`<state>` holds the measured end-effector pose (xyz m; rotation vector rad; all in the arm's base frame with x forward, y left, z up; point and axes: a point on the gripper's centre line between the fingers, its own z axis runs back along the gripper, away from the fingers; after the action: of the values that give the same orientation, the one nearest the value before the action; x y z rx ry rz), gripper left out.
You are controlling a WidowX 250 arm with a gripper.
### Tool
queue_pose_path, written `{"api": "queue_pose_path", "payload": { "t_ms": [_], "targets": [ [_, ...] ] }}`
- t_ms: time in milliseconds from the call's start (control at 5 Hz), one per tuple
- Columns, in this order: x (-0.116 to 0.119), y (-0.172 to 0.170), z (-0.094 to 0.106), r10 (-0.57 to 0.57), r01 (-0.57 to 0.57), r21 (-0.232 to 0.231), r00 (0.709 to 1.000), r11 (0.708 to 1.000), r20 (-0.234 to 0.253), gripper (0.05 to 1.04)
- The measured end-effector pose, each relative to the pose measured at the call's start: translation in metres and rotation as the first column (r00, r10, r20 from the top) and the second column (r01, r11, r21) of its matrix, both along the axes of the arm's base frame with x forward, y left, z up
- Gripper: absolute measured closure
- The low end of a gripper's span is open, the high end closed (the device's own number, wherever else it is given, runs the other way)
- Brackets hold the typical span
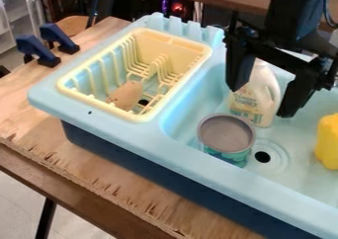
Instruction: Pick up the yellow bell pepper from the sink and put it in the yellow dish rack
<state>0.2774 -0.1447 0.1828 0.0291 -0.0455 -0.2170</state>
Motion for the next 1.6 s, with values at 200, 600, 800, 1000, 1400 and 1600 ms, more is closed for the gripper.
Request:
{"api": "queue_pose_path", "payload": {
  "t_ms": [200,600,800,1000,1400,1600],
  "targets": [
    [0.0,-0.001,-0.01,0.003,-0.003,0.01,1.0,1.0,-0.022,0.082],
    [0.023,-0.037,-0.013,0.06,-0.035,-0.174,0.988,0.984,0.139,0.082],
    [0.029,-0.05,-0.026,0.042,-0.015,-0.2,0.99,0.98,0.132,0.082],
    [0.046,-0.07,-0.034,-0.016,0.044,-0.252,0.994,0.967,0.112,0.082],
    [0.066,-0.091,-0.038,-0.009,0.032,-0.232,0.995,0.972,0.101,0.082],
    [0.069,-0.09,-0.034,0.007,0.019,-0.227,0.994,0.974,0.111,0.082]
  ]
}}
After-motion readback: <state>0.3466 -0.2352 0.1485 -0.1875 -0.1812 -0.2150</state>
